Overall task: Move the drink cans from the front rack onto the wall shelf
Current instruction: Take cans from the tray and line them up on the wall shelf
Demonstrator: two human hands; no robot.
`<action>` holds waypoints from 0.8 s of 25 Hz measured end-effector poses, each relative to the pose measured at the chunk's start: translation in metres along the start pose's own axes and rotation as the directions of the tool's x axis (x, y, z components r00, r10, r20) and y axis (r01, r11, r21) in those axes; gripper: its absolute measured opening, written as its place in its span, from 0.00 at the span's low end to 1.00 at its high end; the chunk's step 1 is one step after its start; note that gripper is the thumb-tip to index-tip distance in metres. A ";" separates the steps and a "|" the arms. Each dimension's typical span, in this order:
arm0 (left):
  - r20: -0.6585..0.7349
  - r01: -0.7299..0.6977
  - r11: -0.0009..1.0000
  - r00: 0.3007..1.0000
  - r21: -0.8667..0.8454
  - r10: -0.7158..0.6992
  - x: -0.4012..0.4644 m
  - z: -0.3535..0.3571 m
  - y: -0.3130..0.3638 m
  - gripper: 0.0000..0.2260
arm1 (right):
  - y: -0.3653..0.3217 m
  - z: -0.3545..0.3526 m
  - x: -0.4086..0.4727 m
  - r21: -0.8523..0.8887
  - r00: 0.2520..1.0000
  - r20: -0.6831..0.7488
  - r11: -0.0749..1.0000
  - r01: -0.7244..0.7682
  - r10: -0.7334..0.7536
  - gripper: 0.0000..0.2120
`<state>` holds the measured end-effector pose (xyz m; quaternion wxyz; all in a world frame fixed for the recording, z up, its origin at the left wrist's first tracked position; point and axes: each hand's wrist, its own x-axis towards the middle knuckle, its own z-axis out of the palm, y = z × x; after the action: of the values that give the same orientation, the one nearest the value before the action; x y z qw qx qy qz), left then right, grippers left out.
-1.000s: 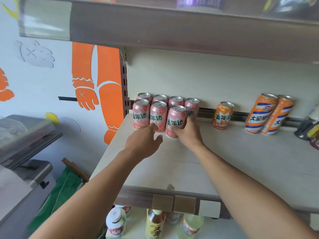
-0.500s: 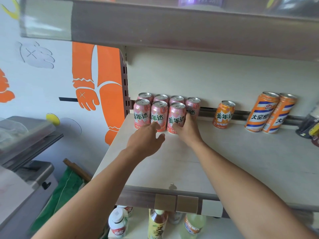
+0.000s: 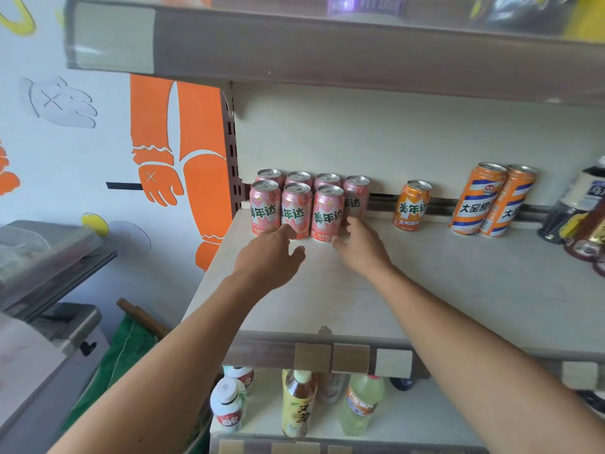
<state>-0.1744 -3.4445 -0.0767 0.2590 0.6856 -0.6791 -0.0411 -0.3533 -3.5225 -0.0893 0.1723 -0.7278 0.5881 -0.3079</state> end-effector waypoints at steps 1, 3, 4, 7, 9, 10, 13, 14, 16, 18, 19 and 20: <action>0.001 -0.016 1.000 1.000 0.013 0.016 -0.008 -0.002 0.001 0.17 | -0.002 -0.007 -0.015 -0.116 1.000 -0.003 0.993 0.018 -0.018 0.19; 0.004 -0.062 0.998 0.998 0.031 0.062 -0.027 -0.006 0.009 0.17 | -0.009 -0.021 -0.049 -0.299 0.996 -0.006 0.951 0.079 -0.085 0.20; 0.007 -0.091 0.995 0.996 0.032 0.091 -0.038 -0.008 0.015 0.18 | -0.014 -0.029 -0.068 -0.345 0.995 -0.012 0.934 0.090 -0.100 0.20; 0.036 -0.193 0.981 0.981 0.018 0.192 -0.071 -0.013 0.039 0.18 | -0.021 -0.054 -0.127 -0.417 0.996 -0.038 0.907 0.058 -0.081 0.23; 0.043 -0.259 0.966 0.965 -0.019 0.260 -0.093 -0.013 0.059 0.19 | -0.021 -0.073 -0.168 -0.446 0.996 -0.072 0.895 0.016 -0.054 0.23; 0.039 -0.291 0.955 0.955 -0.047 0.293 -0.103 -0.013 0.070 0.19 | -0.020 -0.084 -0.187 -0.460 0.995 -0.095 0.888 -0.007 -0.041 0.23; 0.045 -0.410 0.905 0.908 -0.115 0.417 -0.136 -0.007 0.117 0.18 | -0.009 -0.123 -0.246 -0.495 0.990 -0.142 0.864 -0.089 0.020 0.23; 0.050 -0.451 0.883 0.886 -0.129 0.460 -0.147 -0.004 0.133 0.18 | -0.003 -0.136 -0.265 -0.502 0.986 -0.156 0.856 -0.124 0.051 0.23; 0.069 -0.530 0.833 0.836 -0.161 0.545 -0.166 0.006 0.168 0.17 | 0.014 -0.159 -0.301 -0.501 0.970 -0.220 0.841 -0.205 0.106 0.23; 0.079 -0.606 0.771 0.774 -0.193 0.628 -0.183 0.018 0.204 0.17 | 0.035 -0.181 -0.335 -0.495 0.944 -0.286 0.817 -0.294 0.167 0.22; 0.091 -0.636 0.742 0.743 -0.214 0.663 -0.193 0.025 0.222 0.17 | 0.048 -0.191 -0.353 -0.485 0.926 -0.316 0.804 -0.343 0.204 0.22; 0.107 -0.658 0.714 0.713 -0.239 0.693 -0.203 0.032 0.241 0.17 | 0.062 -0.200 -0.369 -0.470 0.907 -0.343 0.791 -0.392 0.245 0.22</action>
<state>-0.4217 -3.2471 -0.0658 0.2523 0.3543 -0.8977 -0.0705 -0.5739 -3.1601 -0.0672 -0.0648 -0.5882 0.7823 -0.1944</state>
